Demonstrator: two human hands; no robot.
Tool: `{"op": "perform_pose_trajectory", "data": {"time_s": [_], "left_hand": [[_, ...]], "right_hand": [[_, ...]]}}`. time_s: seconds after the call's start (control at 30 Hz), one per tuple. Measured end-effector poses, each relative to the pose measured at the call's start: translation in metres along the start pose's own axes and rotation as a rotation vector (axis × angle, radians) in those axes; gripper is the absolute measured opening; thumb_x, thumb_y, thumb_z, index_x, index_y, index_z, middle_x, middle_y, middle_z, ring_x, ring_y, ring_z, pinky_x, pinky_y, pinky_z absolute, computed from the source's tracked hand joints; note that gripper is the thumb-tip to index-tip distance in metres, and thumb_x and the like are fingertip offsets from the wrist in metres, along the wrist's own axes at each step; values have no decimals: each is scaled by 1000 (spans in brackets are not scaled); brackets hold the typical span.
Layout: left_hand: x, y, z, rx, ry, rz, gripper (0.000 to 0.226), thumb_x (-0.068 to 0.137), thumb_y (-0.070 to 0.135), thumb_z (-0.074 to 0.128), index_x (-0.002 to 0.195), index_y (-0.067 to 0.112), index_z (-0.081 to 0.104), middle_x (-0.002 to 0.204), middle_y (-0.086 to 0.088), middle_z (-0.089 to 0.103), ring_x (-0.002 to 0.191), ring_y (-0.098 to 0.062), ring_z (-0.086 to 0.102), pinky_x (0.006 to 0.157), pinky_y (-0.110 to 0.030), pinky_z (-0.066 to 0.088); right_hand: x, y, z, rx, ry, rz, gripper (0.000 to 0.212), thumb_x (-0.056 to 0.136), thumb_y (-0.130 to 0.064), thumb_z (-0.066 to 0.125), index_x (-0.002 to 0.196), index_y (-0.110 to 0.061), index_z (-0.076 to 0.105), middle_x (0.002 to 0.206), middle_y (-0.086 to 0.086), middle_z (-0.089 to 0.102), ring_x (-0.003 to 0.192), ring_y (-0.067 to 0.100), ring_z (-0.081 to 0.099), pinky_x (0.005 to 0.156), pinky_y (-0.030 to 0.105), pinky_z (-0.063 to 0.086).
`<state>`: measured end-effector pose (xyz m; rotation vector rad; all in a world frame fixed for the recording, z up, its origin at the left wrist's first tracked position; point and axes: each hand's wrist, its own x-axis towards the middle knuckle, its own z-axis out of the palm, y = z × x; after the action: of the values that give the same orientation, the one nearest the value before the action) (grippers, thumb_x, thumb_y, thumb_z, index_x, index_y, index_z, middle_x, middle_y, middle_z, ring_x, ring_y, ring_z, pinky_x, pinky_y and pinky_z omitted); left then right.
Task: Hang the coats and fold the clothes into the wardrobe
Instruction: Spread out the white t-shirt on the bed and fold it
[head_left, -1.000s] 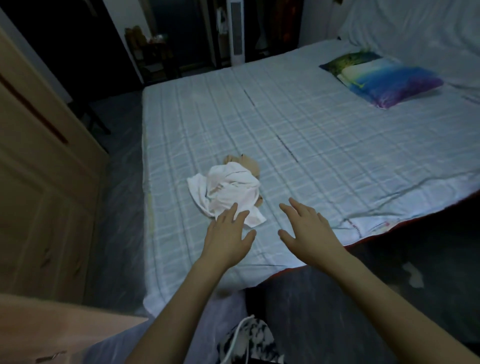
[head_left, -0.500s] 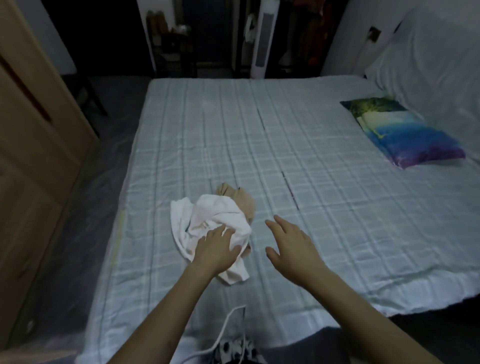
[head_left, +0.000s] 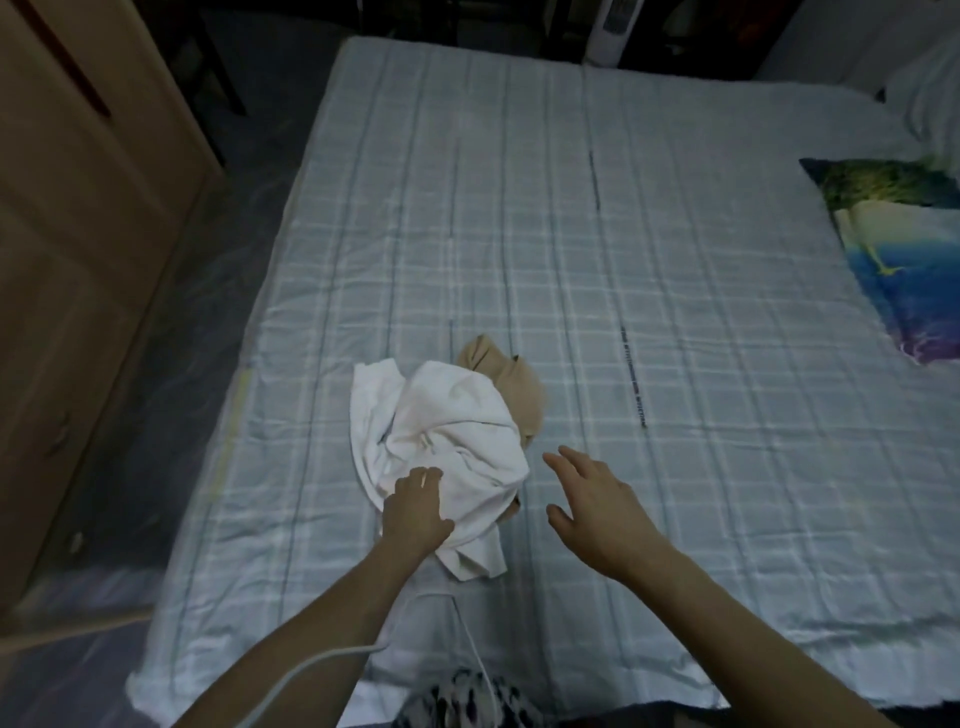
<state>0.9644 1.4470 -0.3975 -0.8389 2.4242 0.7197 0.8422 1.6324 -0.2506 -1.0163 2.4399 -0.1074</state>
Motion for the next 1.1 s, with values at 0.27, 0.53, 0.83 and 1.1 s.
{"op": "perform_pose_trajectory", "data": {"time_s": [0.27, 0.53, 0.83, 1.1], "left_hand": [[36, -5, 14, -68, 273, 25, 16, 93, 16, 54, 103, 8, 63, 102, -15, 63, 98, -36, 58, 76, -38, 40], [-21, 68, -67, -630, 21, 66, 30, 108, 34, 26, 111, 42, 55, 99, 30, 57, 100, 15, 49, 93, 0, 26], [-105, 176, -173, -883, 208, 285, 30, 93, 47, 58, 91, 18, 53, 86, 7, 56, 79, -8, 52, 75, -27, 40], [-126, 298, -150, -3, 194, 591, 67, 69, 30, 79, 125, 26, 41, 112, 8, 40, 102, -13, 49, 84, -31, 43]], "right_hand": [[7, 14, 34, 46, -146, -42, 61, 94, -34, 48, 150, -26, 22, 157, -3, 23, 140, 18, 28, 111, 37, 33], [26, 25, 34, 401, -177, -107, 74, 77, -37, 71, 141, -25, 35, 143, 1, 42, 124, 14, 46, 106, 34, 40], [7, 69, -68, 1101, 165, -17, 30, 88, -27, 44, 82, -4, 64, 77, 4, 64, 76, 19, 58, 70, 32, 48], [-59, 177, -197, 659, 463, -239, 43, 96, -37, 39, 62, -16, 55, 62, -4, 48, 52, 7, 44, 49, 19, 30]]}}
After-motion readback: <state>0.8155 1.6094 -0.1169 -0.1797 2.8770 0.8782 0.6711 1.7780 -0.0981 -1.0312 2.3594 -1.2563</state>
